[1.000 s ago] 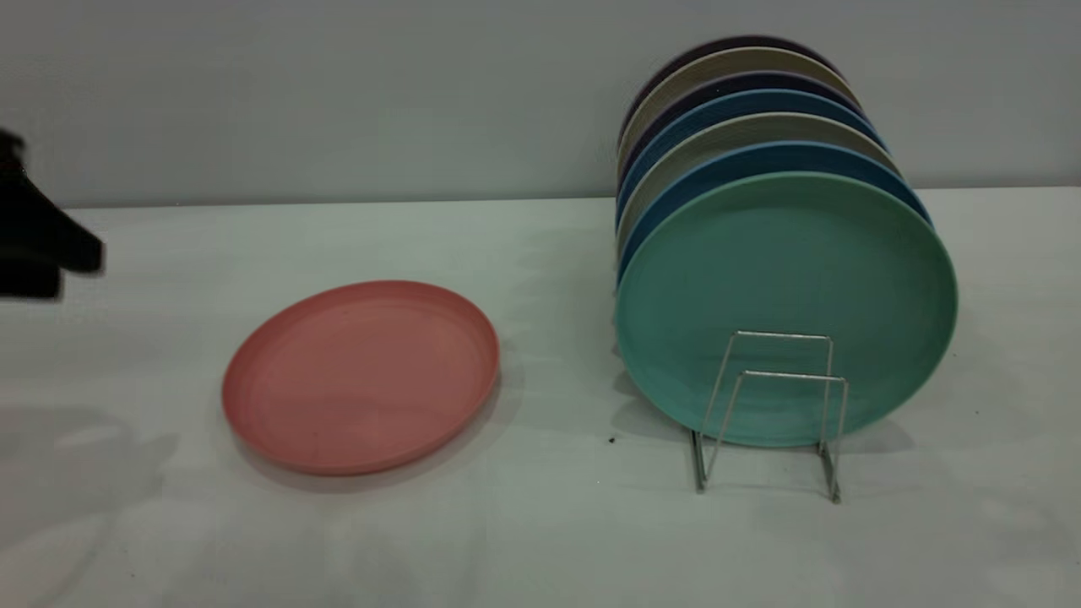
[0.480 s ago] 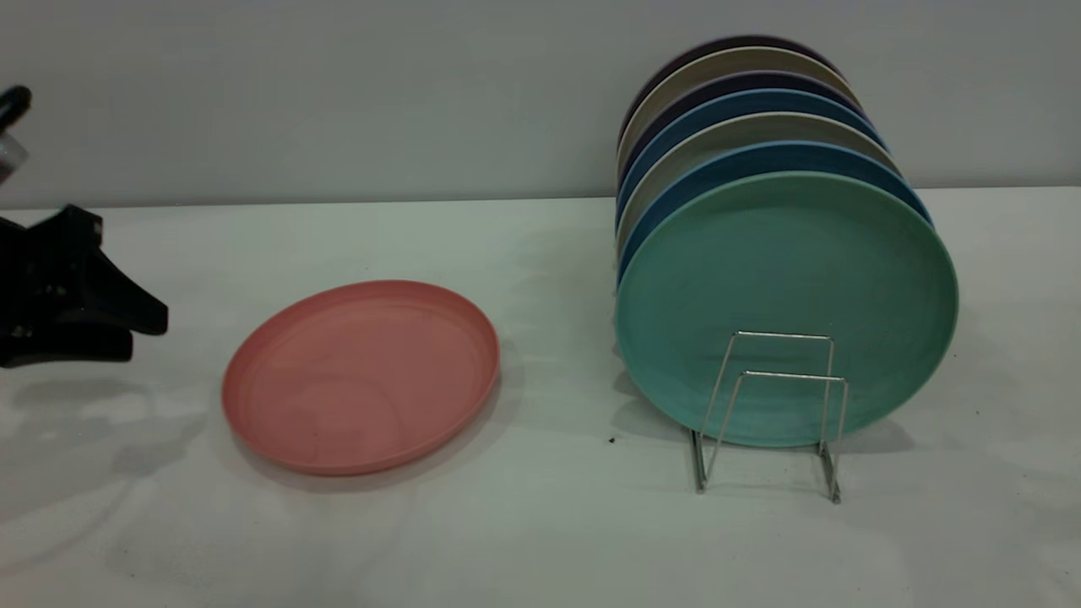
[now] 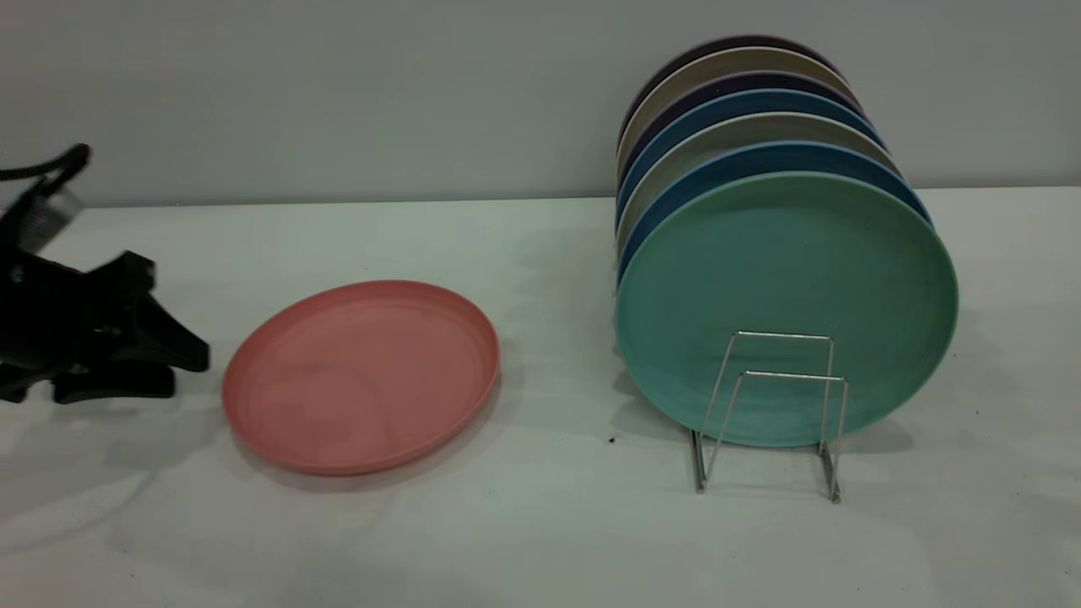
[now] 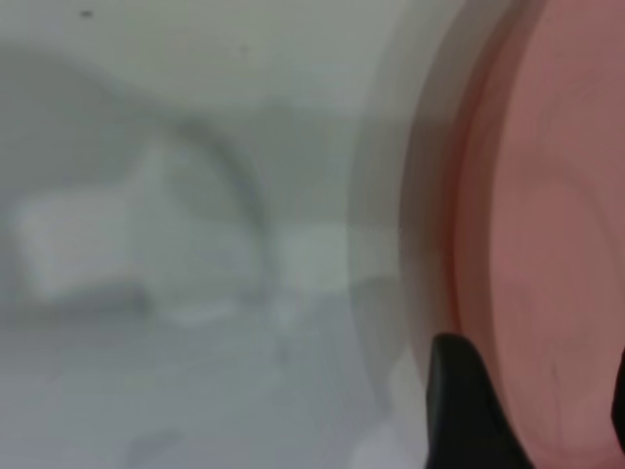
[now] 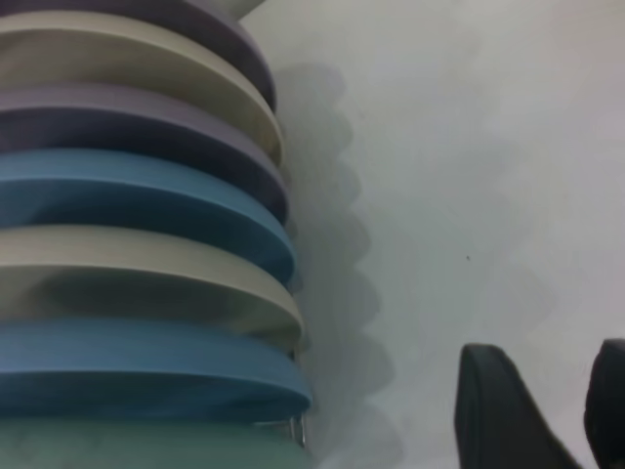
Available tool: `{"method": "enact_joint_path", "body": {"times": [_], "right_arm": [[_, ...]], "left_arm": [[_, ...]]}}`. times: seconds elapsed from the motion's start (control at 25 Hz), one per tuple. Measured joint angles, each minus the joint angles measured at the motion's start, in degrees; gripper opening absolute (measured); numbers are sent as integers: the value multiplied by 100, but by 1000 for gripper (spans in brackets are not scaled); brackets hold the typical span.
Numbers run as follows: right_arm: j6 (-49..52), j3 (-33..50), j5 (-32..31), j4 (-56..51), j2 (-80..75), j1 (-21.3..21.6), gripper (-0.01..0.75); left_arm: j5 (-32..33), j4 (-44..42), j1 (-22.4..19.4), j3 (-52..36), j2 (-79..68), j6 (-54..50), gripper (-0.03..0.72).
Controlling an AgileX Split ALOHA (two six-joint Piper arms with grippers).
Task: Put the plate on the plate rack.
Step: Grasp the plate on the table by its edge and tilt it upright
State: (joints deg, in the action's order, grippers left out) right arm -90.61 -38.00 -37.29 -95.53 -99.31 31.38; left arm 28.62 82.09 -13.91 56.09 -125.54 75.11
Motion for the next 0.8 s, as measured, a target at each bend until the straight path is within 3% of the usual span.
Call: {"method": "enact_joint_path", "body": {"times": [0.24,0.44,0.8], "right_arm": [[-59,-65,-29,-14,0,0,244],[-145,-65,-36,-65,0,0,244],[-209,-65,-42,-158,0,0,244]], "left_arm": [[-267,75,330,190,-231,-10,401],[-505,234,354,209,-244,-4,396],[-484,362,354,382,-317,22,295]]}}
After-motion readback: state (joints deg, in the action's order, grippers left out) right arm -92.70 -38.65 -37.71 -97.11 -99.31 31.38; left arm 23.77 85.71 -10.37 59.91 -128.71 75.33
